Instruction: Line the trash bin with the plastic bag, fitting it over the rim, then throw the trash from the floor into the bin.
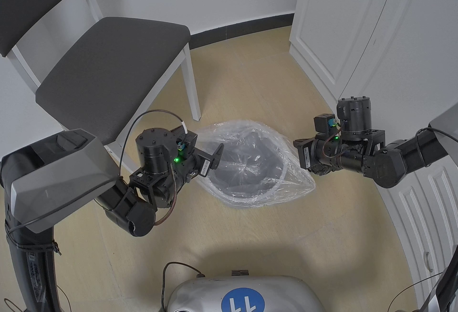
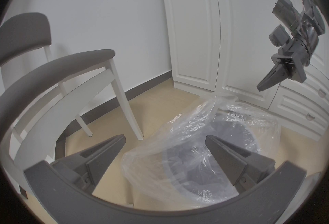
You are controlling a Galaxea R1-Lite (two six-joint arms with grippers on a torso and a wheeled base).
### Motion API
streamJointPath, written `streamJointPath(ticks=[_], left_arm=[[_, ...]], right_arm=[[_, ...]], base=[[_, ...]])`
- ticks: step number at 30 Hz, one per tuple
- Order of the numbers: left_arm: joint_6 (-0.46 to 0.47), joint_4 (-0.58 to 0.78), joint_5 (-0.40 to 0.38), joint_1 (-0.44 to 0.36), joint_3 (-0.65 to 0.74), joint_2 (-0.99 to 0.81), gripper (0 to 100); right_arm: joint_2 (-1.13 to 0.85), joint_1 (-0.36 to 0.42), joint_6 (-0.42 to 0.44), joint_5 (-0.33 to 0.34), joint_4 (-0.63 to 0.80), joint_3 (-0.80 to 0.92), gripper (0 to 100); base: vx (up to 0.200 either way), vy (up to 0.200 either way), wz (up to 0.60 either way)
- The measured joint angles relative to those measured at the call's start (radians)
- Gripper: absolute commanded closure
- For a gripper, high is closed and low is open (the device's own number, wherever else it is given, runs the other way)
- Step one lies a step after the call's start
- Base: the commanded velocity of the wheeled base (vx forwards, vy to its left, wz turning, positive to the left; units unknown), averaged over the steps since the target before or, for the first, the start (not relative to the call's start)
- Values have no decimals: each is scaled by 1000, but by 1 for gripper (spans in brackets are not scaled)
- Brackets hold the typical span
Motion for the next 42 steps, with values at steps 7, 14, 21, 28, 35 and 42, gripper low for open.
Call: streamJointPath(ticks=[7,14,21,28,35,42], left_arm=[[-51,-121,-3,13,98,21,0],[-57,-133,-23,36,107,34,0],[-56,-170,-27,56,109,55,0],[-57,-175,-33,67,110,61,0],[-57,-175,-47,75,104,63,0],[-58,-175,-56,76,86,78,0]], right_arm=[[31,36,-101,-51,83,-110,0],[95,45,-124,-80,96,-207,0],[172,48,-147,-102,104,-283,0],[250,51,-146,-141,100,-349,0],[297,52,-144,-164,99,-395,100],[319,43,-132,-175,91,-441,100]], base=[[0,0,0],[0,0,0],[0,0,0],[0,0,0],[0,0,0],[0,0,0]])
